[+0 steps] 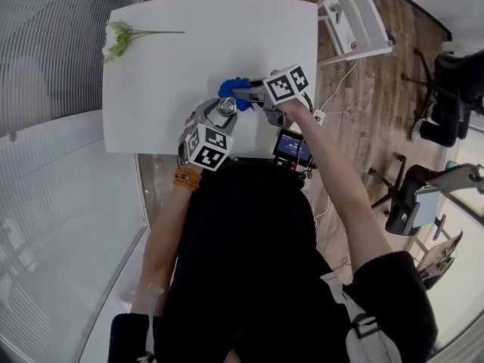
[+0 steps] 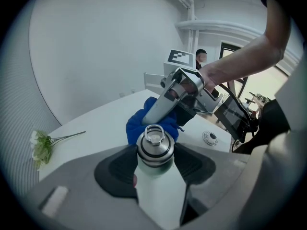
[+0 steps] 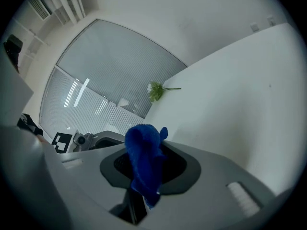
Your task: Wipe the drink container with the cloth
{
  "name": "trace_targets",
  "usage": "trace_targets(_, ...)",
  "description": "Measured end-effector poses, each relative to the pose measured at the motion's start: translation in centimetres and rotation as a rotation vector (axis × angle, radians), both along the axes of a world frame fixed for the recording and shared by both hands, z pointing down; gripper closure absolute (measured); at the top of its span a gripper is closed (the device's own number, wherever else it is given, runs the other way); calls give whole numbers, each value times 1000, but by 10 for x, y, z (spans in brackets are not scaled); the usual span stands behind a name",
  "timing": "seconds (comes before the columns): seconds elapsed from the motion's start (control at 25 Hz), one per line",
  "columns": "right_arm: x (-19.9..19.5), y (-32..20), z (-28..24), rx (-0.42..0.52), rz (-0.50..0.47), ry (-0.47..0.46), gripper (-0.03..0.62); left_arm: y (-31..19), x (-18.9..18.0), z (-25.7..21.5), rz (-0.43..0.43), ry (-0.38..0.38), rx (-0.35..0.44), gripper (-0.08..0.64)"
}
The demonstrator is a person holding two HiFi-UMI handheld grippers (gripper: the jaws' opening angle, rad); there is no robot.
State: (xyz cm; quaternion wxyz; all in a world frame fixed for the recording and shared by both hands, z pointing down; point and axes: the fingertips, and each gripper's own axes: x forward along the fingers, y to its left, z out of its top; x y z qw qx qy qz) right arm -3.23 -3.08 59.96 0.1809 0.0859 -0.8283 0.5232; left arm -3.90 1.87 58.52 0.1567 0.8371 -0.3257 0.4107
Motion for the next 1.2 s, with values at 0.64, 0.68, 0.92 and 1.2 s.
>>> trace_targets(0.64,1,-9,27,-73,52,32,479,2,1,4,9,-20,7,302)
trace_targets(0.68,1,-10,31,-77,56,43,479,2,0,4,8,-21,7,302)
trace_targets(0.92,11,-9,69,-94,62,173,483,0,1,4,9,-23,7,298)
trace_targets(1.2,20,-2,92,43,20,415,483,2,2,13,3,-7,-45,287)
